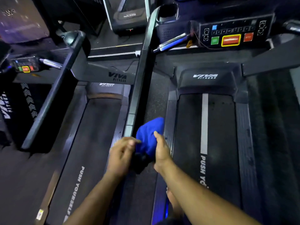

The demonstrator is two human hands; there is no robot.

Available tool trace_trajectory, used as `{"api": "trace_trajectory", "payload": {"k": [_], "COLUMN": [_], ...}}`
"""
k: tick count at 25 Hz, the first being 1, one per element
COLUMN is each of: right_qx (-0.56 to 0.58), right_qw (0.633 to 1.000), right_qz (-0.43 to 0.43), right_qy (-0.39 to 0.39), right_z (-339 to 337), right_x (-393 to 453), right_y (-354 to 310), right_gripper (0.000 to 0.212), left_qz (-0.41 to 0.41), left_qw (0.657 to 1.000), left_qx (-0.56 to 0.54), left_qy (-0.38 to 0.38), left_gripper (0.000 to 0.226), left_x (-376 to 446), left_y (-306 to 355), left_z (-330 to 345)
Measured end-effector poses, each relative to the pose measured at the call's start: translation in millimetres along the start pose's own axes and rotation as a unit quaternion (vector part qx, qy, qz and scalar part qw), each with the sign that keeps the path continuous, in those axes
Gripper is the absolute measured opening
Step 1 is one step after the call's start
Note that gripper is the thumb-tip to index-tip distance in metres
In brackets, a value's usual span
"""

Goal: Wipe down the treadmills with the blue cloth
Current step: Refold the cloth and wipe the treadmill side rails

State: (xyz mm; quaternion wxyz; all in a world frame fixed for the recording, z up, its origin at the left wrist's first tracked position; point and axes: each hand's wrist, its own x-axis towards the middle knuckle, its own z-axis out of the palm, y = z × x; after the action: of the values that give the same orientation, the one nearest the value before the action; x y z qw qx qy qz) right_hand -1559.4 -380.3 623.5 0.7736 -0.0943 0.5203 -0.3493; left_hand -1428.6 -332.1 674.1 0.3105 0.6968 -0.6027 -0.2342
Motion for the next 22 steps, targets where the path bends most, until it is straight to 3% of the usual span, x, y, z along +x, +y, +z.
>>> {"api": "trace_trajectory", "payload": {"k": [2,3,5,6,8,12,16,19,22], "right_qx": [-0.098,-0.180,-0.326,-0.332,-0.262,-0.175,-0.187,-0.227,-0.235], "right_qw": [0.982,0.961,0.909,0.902,0.925,0.966,0.952,0.930,0.930], "right_qz": [-0.162,-0.205,-0.255,-0.273,-0.276,-0.188,-0.241,-0.290,-0.283], "right_qy": [-0.015,-0.043,-0.049,-0.029,0.006,0.010,-0.037,-0.008,0.010], "right_z": [29.6,46.1,66.3,69.9,74.5,72.8,67.4,74.1,89.2], "right_x": [13.9,22.1,41.0,55.1,90.8,124.5,52.3,102.4,150.8], "right_y": [8.3,21.1,52.7,59.3,44.7,15.8,72.7,32.9,-19.2], "right_gripper": [0.038,0.049,0.065,0.067,0.068,0.055,0.052,0.057,0.061], "left_qz": [-0.049,-0.087,-0.185,-0.220,-0.237,-0.212,-0.207,-0.179,-0.177], "left_qw": [0.994,0.993,0.981,0.970,0.962,0.971,0.977,0.983,0.983], "left_qx": [-0.005,-0.005,-0.064,-0.097,-0.127,-0.110,-0.056,-0.044,-0.039], "left_qy": [0.093,0.084,-0.004,-0.034,-0.037,-0.007,-0.012,-0.011,-0.019], "left_gripper": [0.044,0.048,0.061,0.062,0.051,0.047,0.049,0.050,0.052], "left_x": [29.2,44.0,68.4,75.9,84.4,81.5,85.1,85.1,85.4], "left_y": [-26.8,-41.8,-61.3,-64.1,-61.6,-54.2,-64.0,-63.2,-68.3], "left_z": [-14.9,-15.2,-6.0,2.2,18.2,29.6,27.7,28.9,29.3]}}
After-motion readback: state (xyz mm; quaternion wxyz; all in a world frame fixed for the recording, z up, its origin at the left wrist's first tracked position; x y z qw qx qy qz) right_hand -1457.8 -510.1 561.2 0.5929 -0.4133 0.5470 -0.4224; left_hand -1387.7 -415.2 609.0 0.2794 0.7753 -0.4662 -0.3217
